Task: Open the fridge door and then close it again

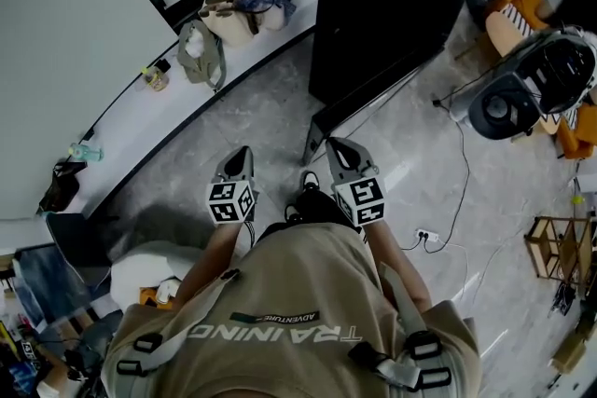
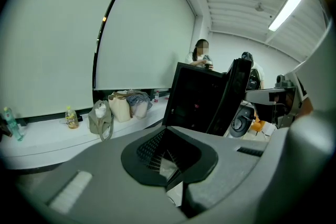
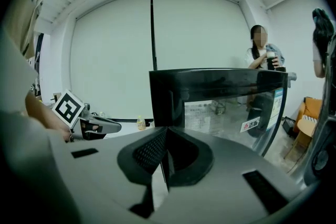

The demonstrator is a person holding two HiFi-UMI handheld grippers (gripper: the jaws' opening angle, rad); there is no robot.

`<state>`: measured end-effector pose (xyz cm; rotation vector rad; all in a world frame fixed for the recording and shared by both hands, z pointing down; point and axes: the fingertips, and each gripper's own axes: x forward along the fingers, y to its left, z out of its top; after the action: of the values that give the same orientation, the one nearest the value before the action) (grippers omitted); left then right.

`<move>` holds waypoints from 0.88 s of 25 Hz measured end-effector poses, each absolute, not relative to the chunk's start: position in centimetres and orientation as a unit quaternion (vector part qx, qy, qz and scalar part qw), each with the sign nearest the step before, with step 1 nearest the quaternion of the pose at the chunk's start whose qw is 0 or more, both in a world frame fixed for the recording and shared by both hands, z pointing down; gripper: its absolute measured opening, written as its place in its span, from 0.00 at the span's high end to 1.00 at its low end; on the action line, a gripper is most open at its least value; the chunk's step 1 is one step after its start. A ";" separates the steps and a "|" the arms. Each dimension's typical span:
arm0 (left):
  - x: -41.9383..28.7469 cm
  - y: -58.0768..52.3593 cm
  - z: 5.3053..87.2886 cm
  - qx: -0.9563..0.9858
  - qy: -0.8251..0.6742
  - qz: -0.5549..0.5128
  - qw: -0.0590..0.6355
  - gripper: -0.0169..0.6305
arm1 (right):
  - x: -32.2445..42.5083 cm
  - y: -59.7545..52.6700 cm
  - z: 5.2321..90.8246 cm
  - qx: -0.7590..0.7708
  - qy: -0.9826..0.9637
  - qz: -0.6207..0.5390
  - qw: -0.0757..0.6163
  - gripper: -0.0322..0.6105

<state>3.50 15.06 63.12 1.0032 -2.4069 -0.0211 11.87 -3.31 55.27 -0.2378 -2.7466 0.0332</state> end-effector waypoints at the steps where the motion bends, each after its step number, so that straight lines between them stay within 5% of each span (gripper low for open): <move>1: 3.2 14.9 63.2 0.370 -0.890 -0.007 0.266 0.97 | 11.5 -3.2 55.4 -0.091 -0.977 0.011 0.192 0.96; 22: -5.0 13.3 62.0 0.300 -0.912 0.015 0.279 0.97 | 2.6 -2.7 55.3 -0.218 -0.961 0.033 0.165 0.96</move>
<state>-4.95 13.26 61.96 0.8043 -2.4468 0.0400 2.55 -2.66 55.27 -0.6207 -2.7381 0.0947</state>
